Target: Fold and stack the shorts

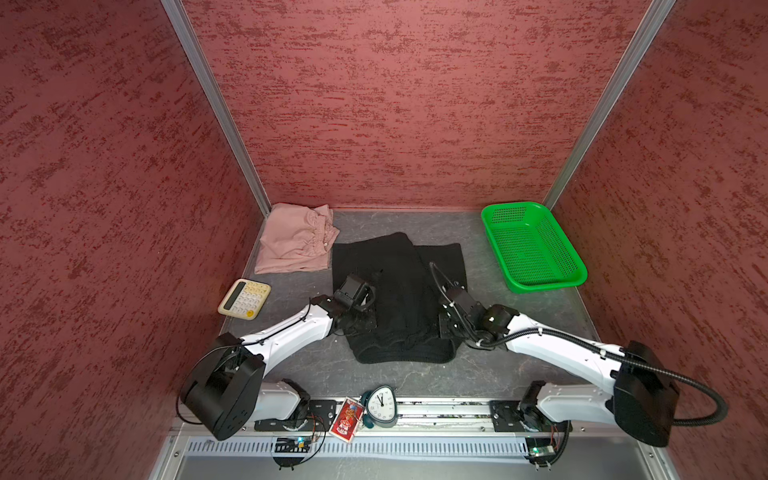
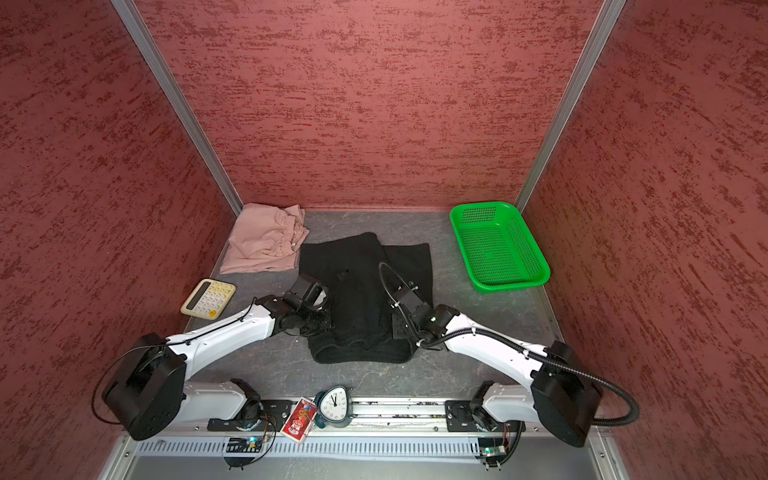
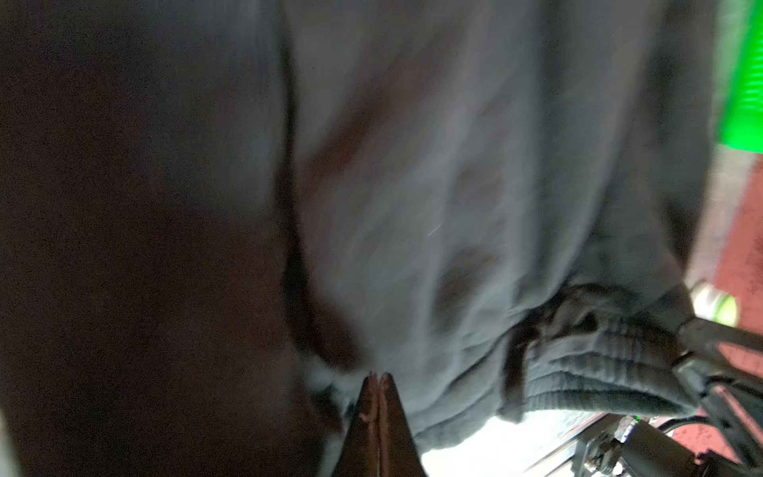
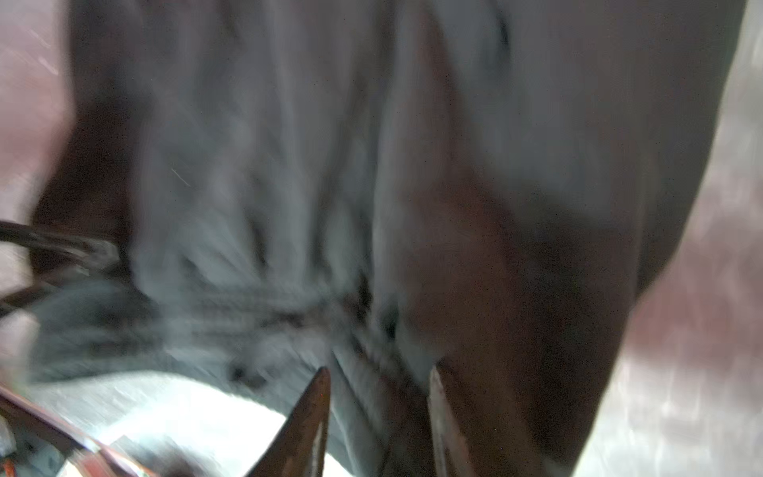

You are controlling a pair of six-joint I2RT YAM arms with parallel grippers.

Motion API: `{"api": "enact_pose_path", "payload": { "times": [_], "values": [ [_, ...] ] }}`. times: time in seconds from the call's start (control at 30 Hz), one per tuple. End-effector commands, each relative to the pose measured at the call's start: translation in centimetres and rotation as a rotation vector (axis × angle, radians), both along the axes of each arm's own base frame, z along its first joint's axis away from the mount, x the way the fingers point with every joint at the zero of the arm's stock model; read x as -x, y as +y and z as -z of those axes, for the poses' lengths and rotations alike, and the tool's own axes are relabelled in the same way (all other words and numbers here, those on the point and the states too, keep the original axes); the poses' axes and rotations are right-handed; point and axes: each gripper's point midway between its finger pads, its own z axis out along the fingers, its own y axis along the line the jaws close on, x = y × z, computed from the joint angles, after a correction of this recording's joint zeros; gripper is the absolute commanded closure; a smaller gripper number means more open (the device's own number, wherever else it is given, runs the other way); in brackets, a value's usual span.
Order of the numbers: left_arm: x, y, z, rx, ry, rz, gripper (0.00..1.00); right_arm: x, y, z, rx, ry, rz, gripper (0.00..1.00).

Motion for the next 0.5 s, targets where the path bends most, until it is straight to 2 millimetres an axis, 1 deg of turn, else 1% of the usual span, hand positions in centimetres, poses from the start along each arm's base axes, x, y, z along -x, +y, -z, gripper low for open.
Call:
{"api": "enact_pose_path", "payload": {
  "times": [0.0, 0.07, 0.13, 0.2, 0.27, 0.33, 0.4, 0.43, 0.47],
  "values": [
    [3.4, 2.4, 1.6, -0.066, 0.106, -0.039, 1.00, 3.1, -1.9, 1.7, -0.038, 0.117, 0.086, 0.67],
    [4.3, 3.1, 2.0, -0.055, 0.113, -0.066, 1.00, 4.2, -3.1, 3.4, -0.035, 0.143, 0.119, 0.69],
    [4.7, 3.8, 2.8, -0.047, 0.131, -0.098, 1.00, 4.9, -3.7, 5.1, -0.036, 0.166, 0.145, 0.71],
    [5.0, 4.5, 3.7, -0.057, 0.161, -0.126, 1.00, 5.3, -3.7, 6.5, -0.048, 0.190, 0.168, 0.74],
    [5.1, 5.0, 4.4, -0.085, 0.183, -0.136, 1.00, 5.4, -3.6, 7.3, -0.060, 0.208, 0.183, 0.75],
    [5.1, 5.6, 5.1, -0.118, 0.204, -0.149, 1.00, 5.5, -3.9, 7.8, -0.055, 0.219, 0.206, 0.75],
    [4.9, 6.4, 5.9, -0.136, 0.222, -0.165, 1.00, 5.5, -4.8, 8.0, -0.019, 0.215, 0.229, 0.73],
    [4.5, 6.6, 6.0, -0.139, 0.219, -0.171, 1.00, 5.2, -5.0, 7.7, -0.014, 0.202, 0.229, 0.72],
    [3.6, 6.8, 5.9, -0.131, 0.202, -0.177, 1.00, 4.7, -5.0, 7.1, -0.011, 0.179, 0.223, 0.69]
  ]
}}
